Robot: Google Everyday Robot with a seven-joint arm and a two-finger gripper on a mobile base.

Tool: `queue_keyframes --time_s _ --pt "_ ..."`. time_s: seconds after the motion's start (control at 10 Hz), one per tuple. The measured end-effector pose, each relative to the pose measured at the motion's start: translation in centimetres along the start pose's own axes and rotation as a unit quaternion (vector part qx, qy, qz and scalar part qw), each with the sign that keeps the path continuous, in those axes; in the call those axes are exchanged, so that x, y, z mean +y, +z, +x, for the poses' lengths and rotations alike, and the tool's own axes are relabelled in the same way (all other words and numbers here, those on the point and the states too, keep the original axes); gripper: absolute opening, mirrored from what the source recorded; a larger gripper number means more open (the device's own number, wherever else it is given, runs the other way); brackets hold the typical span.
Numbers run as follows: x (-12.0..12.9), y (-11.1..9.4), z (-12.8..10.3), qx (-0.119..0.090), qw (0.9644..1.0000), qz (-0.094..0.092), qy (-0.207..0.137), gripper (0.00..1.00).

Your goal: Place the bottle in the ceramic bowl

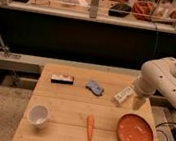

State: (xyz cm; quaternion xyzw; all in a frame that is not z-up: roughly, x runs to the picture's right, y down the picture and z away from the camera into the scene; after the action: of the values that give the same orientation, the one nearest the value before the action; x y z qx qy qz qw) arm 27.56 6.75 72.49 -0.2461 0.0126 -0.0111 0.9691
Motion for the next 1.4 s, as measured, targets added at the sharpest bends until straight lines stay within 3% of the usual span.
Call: queue_keyframes --time_s 1.4 --pt "-1.5 1.0 -0.3 -0.001 0.9999 0.011 -0.007 0.8"
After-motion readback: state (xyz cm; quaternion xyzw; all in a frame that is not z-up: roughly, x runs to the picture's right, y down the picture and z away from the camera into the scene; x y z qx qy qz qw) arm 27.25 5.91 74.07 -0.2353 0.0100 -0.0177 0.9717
